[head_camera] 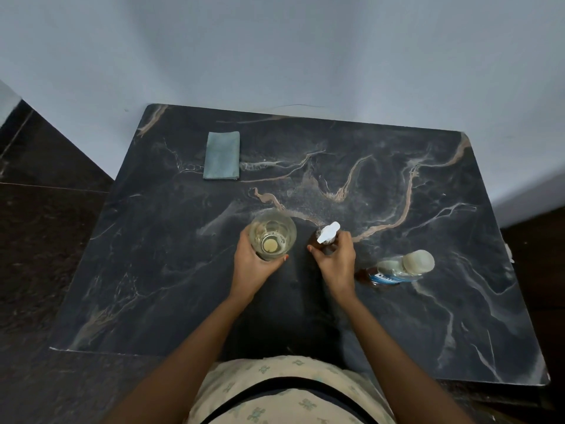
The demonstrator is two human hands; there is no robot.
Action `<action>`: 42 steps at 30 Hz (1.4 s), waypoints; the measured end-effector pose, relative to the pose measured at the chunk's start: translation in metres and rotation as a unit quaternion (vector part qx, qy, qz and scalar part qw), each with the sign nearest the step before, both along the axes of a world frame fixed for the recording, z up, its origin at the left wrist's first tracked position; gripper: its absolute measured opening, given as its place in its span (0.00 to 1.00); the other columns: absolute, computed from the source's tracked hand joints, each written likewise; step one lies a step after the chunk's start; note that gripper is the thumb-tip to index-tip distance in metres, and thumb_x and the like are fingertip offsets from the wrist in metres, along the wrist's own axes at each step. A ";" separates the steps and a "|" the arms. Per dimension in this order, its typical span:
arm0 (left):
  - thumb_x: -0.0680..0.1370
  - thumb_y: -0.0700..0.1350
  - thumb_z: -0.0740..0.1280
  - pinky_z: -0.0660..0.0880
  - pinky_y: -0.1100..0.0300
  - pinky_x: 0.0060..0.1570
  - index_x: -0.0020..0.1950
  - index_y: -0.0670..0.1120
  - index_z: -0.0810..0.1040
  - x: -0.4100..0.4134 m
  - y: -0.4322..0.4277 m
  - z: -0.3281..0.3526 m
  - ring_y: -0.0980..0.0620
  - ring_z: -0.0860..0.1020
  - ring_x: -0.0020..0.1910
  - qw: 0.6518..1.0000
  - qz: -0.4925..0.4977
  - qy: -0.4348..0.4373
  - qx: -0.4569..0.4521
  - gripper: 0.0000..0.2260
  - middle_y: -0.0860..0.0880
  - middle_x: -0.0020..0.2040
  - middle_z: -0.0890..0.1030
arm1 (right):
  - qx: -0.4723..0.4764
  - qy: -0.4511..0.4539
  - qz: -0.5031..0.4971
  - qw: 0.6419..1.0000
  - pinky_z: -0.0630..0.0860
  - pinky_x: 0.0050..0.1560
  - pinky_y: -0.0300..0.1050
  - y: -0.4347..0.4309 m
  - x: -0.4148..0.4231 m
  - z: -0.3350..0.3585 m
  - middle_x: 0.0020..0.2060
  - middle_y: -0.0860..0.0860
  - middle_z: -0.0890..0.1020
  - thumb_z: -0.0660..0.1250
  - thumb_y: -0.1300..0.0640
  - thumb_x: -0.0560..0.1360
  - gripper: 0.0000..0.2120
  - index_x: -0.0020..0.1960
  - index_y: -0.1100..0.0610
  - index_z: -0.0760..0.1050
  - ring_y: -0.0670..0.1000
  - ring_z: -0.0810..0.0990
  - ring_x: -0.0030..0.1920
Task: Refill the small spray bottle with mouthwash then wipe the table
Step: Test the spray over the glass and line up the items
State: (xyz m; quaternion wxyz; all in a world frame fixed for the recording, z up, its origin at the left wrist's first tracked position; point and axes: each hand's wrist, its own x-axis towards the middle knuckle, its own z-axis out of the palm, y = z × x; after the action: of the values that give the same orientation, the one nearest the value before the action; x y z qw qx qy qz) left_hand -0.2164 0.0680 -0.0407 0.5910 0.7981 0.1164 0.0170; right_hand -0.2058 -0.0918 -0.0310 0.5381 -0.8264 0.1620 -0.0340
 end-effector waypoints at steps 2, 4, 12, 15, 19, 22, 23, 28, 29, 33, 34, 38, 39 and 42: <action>0.60 0.40 0.79 0.68 0.78 0.49 0.60 0.48 0.67 0.017 0.001 0.004 0.60 0.74 0.52 1.000 0.007 -0.007 -0.001 0.34 0.54 0.54 0.74 | 0.017 0.002 -0.003 1.000 0.73 0.45 0.32 0.003 0.018 0.004 0.42 0.45 0.73 0.73 0.68 0.65 0.17 0.50 0.63 0.70 0.47 0.75 0.45; 0.59 0.40 0.79 0.67 0.80 0.50 0.61 0.46 0.67 0.036 0.004 0.006 0.58 0.74 0.54 1.000 0.014 -0.011 0.003 0.35 0.53 0.55 0.74 | 0.033 -0.002 -0.002 0.999 0.73 0.45 0.28 0.006 0.037 0.008 0.42 0.43 0.72 0.72 0.69 0.66 0.18 0.52 0.64 0.70 0.46 0.75 0.45; 0.60 0.40 0.79 0.67 0.76 0.52 0.63 0.43 0.66 0.119 0.011 0.006 0.54 0.72 0.56 0.999 0.035 -0.023 0.033 0.36 0.49 0.57 0.73 | 0.025 -0.004 -0.004 1.000 0.74 0.57 0.42 0.011 0.110 0.010 0.50 0.51 0.74 0.71 0.71 0.66 0.22 0.58 0.63 0.71 0.50 0.76 0.52; 0.60 0.41 0.79 0.71 0.60 0.59 0.63 0.42 0.65 0.147 0.013 0.001 0.50 0.73 0.58 0.998 0.046 -0.012 0.046 0.36 0.44 0.60 0.74 | 0.050 0.003 -0.019 0.999 0.73 0.57 0.39 0.012 0.133 0.009 0.52 0.51 0.76 0.70 0.72 0.67 0.24 0.61 0.62 0.70 0.49 0.76 0.53; 0.61 0.41 0.79 0.69 0.62 0.58 0.64 0.42 0.66 0.178 0.014 -0.004 0.52 0.72 0.58 0.998 0.050 -0.015 0.041 0.36 0.44 0.60 0.73 | 0.034 0.012 -0.030 0.999 0.74 0.59 0.44 0.012 0.161 0.006 0.54 0.54 0.79 0.68 0.72 0.68 0.24 0.62 0.60 0.70 0.50 0.77 0.54; 0.61 0.41 0.79 0.66 0.68 0.56 0.64 0.41 0.65 0.195 0.012 -0.007 0.55 0.70 0.57 0.997 0.058 -0.014 0.045 0.36 0.43 0.60 0.73 | 0.024 0.017 -0.039 0.999 0.75 0.59 0.50 0.010 0.181 0.002 0.55 0.56 0.79 0.69 0.72 0.68 0.25 0.63 0.59 0.70 0.49 0.76 0.53; 0.61 0.41 0.78 0.66 0.68 0.56 0.64 0.41 0.65 0.200 0.011 -0.009 0.55 0.70 0.58 0.997 0.061 -0.013 0.045 0.36 0.43 0.61 0.73 | 0.023 0.022 -0.038 0.999 0.75 0.59 0.50 0.010 0.187 0.002 0.55 0.57 0.79 0.68 0.72 0.68 0.25 0.63 0.59 0.69 0.49 0.76 0.54; 0.62 0.42 0.78 0.64 0.80 0.51 0.64 0.41 0.65 0.218 0.008 -0.016 0.56 0.69 0.57 0.997 0.069 -0.013 0.043 0.36 0.47 0.59 0.72 | 0.027 0.027 -0.021 0.999 0.74 0.60 0.47 0.010 0.208 0.001 0.58 0.58 0.77 0.67 0.72 0.70 0.26 0.65 0.59 0.66 0.53 0.76 0.58; 0.62 0.42 0.78 0.63 0.81 0.50 0.64 0.41 0.65 0.220 0.008 -0.017 0.56 0.69 0.57 0.997 0.070 -0.016 0.041 0.35 0.48 0.59 0.72 | 0.029 0.032 -0.014 0.999 0.73 0.61 0.46 0.010 0.211 0.001 0.59 0.58 0.76 0.66 0.72 0.70 0.27 0.66 0.59 0.66 0.53 0.75 0.59; 0.62 0.43 0.78 0.64 0.80 0.51 0.64 0.42 0.65 0.225 0.008 -0.020 0.57 0.69 0.57 0.997 0.069 -0.016 0.037 0.35 0.48 0.59 0.72 | 0.029 0.042 0.000 0.999 0.72 0.61 0.45 0.011 0.217 -0.003 0.61 0.59 0.75 0.66 0.73 0.70 0.28 0.67 0.59 0.65 0.54 0.74 0.60; 0.62 0.43 0.78 0.64 0.81 0.51 0.64 0.43 0.65 0.225 0.008 -0.020 0.57 0.69 0.57 0.997 0.069 -0.015 0.035 0.35 0.50 0.59 0.71 | 0.029 0.043 0.000 0.999 0.72 0.62 0.46 0.011 0.217 -0.004 0.61 0.59 0.75 0.66 0.73 0.70 0.28 0.67 0.59 0.64 0.54 0.74 0.61; 0.62 0.42 0.78 0.65 0.75 0.56 0.66 0.42 0.63 0.225 0.008 -0.021 0.55 0.70 0.59 0.998 0.060 -0.011 0.022 0.36 0.46 0.62 0.71 | 0.022 0.043 0.011 0.999 0.72 0.63 0.49 0.011 0.218 -0.006 0.62 0.59 0.74 0.66 0.73 0.70 0.28 0.67 0.59 0.64 0.54 0.73 0.62; 0.62 0.42 0.78 0.66 0.71 0.59 0.66 0.42 0.63 0.225 0.008 -0.021 0.54 0.70 0.60 0.998 0.055 -0.010 0.017 0.38 0.45 0.62 0.71 | 0.020 0.043 0.015 0.999 0.72 0.63 0.51 0.011 0.218 -0.006 0.62 0.59 0.74 0.66 0.72 0.70 0.28 0.67 0.59 0.64 0.55 0.73 0.62; 0.62 0.43 0.78 0.67 0.62 0.64 0.68 0.43 0.61 0.223 0.009 -0.021 0.53 0.69 0.63 0.999 0.042 -0.003 0.012 0.40 0.45 0.65 0.70 | 0.018 0.046 0.023 0.998 0.71 0.64 0.50 0.011 0.217 -0.007 0.62 0.58 0.74 0.66 0.72 0.70 0.28 0.67 0.58 0.63 0.54 0.73 0.62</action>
State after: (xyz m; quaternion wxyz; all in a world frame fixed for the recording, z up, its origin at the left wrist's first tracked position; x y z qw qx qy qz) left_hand 0.0068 0.0769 -0.0622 0.5804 0.7996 0.1474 0.0455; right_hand 0.0109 -0.0807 -0.0379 0.5458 -0.8205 0.1687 0.0196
